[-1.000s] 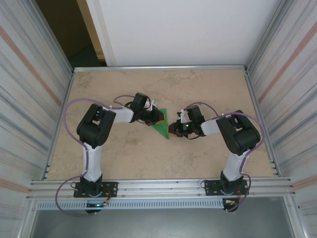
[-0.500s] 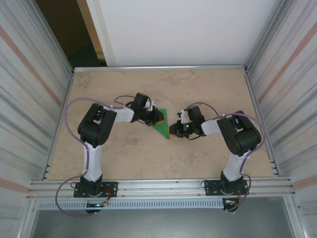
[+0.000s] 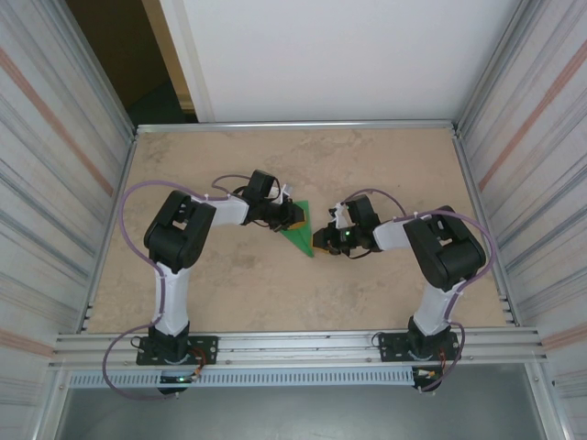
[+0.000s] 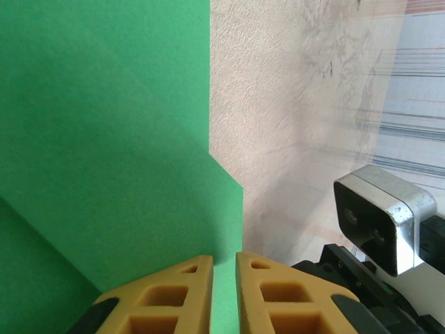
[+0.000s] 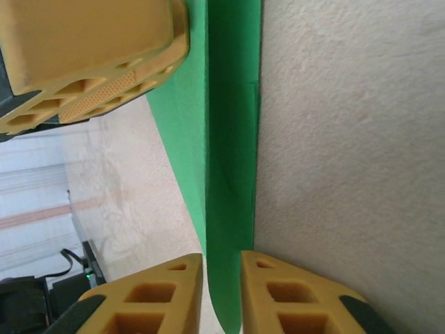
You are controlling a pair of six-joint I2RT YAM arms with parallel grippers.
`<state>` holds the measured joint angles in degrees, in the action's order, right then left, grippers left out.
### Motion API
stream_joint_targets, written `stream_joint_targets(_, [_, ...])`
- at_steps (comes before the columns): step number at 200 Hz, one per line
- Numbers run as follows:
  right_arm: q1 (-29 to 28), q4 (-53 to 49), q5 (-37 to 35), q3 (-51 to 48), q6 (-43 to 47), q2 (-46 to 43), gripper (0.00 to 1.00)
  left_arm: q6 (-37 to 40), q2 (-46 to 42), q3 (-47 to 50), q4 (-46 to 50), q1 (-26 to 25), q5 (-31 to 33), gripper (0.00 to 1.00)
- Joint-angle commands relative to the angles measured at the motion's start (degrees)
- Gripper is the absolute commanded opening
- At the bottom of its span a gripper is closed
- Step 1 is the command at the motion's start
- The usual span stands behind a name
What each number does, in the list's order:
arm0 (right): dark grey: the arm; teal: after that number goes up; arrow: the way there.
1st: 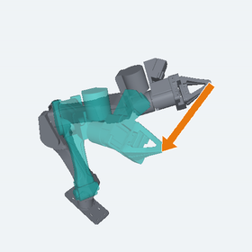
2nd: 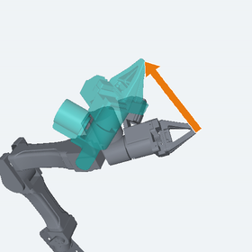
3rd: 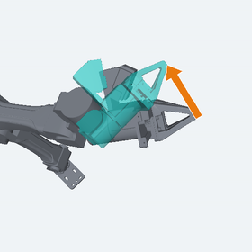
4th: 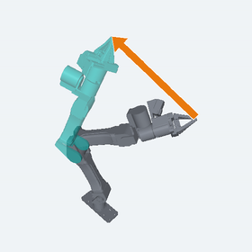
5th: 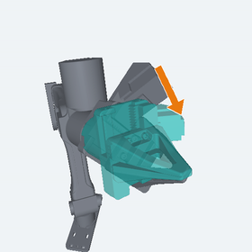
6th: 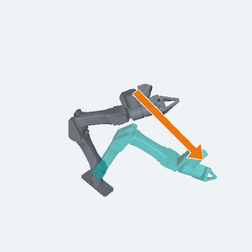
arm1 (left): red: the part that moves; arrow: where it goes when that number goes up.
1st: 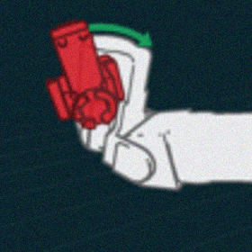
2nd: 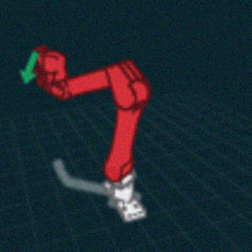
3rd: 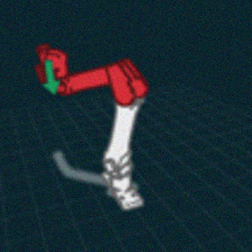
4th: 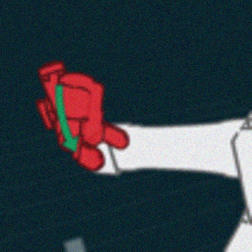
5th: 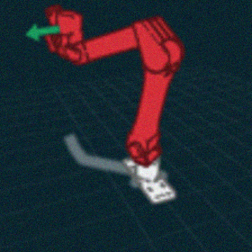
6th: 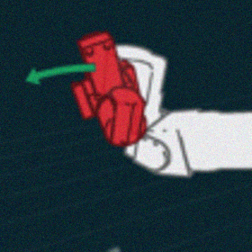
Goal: Fold a paper plane with a square sheet of paper (pick it up from the middle)
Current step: Fourth fold the wing at the center of the table.
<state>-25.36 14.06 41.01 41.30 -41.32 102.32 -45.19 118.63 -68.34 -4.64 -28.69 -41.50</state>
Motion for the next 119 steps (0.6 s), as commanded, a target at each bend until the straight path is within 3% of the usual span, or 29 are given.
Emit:
stream_joint_targets(1, [0.49,-3.18,-2.45,-0.82,0.47,-4.65,0.25,1.13,1.08,-1.45,0.69,-0.36,-0.57,0.18])
stream_joint_targets(40, [-1.02,-8.26,-5.47,1.77,2.97,-8.87,0.23,1.08,1.08,-1.45,0.69,-0.37,-0.59,0.17])
stream_joint_targets(80, [-4.95,-12.13,-6.96,7.03,5.02,-5.18,0.13,0.99,2.58,-1.41,0.86,-0.40,-0.43,0.18])
stream_joint_targets(119, [-6.78,-12.98,-7.42,9.53,5.18,-1.38,0.11,0.99,2.67,-1.58,1.63,-0.38,0.01,0.18])
